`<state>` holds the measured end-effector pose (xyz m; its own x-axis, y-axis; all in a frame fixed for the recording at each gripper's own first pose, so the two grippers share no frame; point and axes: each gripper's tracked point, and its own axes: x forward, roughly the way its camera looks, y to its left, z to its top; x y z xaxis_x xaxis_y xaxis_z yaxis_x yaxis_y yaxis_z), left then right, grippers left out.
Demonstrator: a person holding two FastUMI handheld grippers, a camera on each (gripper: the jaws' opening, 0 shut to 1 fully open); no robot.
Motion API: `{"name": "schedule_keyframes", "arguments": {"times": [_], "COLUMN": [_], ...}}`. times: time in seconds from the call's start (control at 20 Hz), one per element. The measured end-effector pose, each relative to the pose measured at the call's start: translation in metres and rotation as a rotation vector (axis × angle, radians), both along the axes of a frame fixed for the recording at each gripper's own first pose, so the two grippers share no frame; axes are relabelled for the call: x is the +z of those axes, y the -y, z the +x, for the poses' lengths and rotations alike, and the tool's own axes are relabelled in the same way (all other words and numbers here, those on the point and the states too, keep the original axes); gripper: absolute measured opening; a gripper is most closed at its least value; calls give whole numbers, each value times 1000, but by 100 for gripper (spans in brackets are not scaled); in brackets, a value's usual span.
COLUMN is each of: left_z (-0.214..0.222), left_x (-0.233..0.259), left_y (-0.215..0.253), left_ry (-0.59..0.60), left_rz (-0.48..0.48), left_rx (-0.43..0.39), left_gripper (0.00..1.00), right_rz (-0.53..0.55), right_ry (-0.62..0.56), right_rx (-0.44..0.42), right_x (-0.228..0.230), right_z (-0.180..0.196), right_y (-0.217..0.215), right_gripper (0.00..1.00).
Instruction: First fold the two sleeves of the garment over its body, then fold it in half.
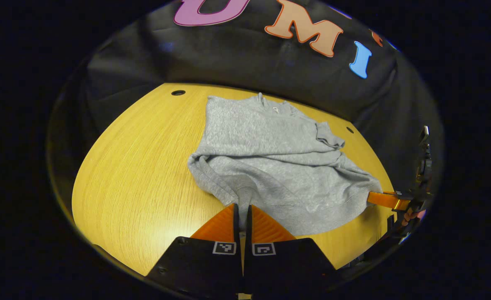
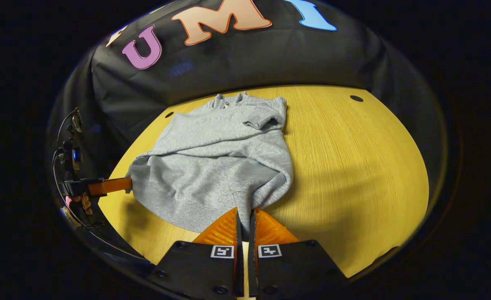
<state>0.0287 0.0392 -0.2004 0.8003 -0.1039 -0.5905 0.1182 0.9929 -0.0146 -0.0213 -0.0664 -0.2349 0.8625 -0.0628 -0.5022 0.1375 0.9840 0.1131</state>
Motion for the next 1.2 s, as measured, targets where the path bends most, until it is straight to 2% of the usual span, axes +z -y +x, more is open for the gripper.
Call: {"name": "schedule_keyframes", "arguments": {"times": [0.4,0.7,0.9,1.2], "left_z": [47,104,144,188], "left_x": [48,65,53,14], "left_y": [7,3,-3,-15], "left_ry": [103,152,124,43], "left_rz": [-74,-118,-153,-119], "left_rx": [45,127,171,201], "left_gripper": [0,0,0,0], "right_rz": [23,98,132,167], "right_ry": [115,194,167,53], "right_rx": [-29,-74,-85,-111], "right_x": [48,78,81,53], "right_z": [43,89,131,177], "right_y": [7,17,33,55], "right_gripper": [7,6,6,6]}}
